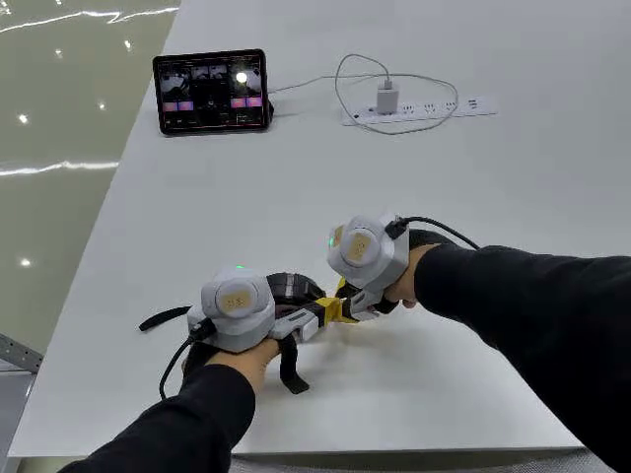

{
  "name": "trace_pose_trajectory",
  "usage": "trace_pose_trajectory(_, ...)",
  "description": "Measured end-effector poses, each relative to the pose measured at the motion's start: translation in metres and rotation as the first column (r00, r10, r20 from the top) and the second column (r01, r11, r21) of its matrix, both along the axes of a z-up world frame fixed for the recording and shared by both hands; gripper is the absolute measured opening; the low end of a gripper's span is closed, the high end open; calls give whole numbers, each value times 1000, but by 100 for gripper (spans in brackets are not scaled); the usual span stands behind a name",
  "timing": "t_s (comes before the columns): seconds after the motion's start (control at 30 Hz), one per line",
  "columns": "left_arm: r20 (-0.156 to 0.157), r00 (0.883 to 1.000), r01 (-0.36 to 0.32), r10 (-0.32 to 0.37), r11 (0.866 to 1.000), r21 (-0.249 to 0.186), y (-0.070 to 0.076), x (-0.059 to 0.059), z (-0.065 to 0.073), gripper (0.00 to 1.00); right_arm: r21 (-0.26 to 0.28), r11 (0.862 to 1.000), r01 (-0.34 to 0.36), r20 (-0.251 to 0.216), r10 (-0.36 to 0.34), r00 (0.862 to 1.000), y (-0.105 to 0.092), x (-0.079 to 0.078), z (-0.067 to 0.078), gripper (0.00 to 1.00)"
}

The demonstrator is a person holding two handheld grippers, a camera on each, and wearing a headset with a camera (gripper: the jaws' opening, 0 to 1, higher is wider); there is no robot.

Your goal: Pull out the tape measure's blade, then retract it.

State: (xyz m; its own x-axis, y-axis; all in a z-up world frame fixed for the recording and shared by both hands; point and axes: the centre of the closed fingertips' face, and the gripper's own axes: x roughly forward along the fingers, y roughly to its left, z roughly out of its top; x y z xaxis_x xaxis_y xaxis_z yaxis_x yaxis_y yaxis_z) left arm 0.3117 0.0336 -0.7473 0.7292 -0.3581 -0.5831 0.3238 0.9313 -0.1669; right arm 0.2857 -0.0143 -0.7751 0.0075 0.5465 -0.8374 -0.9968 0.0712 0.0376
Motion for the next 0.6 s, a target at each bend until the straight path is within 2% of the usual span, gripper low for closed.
trace_pose_trajectory(0.17, -2, 1000, 29, -29, 1000, -5, 2, -2, 1, 78, 34, 998, 52, 2, -52, 999, -11, 2, 4, 20)
trace_pose_trajectory(0.23, -2, 999, 39, -39, 999, 0, 5, -2, 0, 81, 61, 994, 95, 9, -96, 995, -17, 5, 8, 23)
trace_pose_trajectory(0.3, -2, 999, 47, -47, 999, -6, 8, -3, 0, 86, 54, 986, 160, -28, -159, 987, -27, 4, 7, 26)
trace_pose_trajectory(0.4, -11, 998, 66, -66, 998, -3, 11, -4, -2, 93, 67, 982, 179, -32, -177, 984, -37, 2, 9, 30)
trace_pose_trajectory(0.47, -26, 996, 85, -86, 996, -20, 10, -7, -3, 98, 76, 977, 201, -36, -198, 979, -43, 1, 9, 32)
trace_pose_trajectory(0.53, -23, 995, 98, -98, 995, -9, 10, -8, -2, 99, 104, 972, 210, -34, -207, 978, -44, 1, 13, 34)
trace_pose_trajectory(0.6, -32, 992, 125, -125, 992, -28, 7, -12, -2, 99, 130, 966, 223, -40, -219, 975, -44, 0, 18, 37)
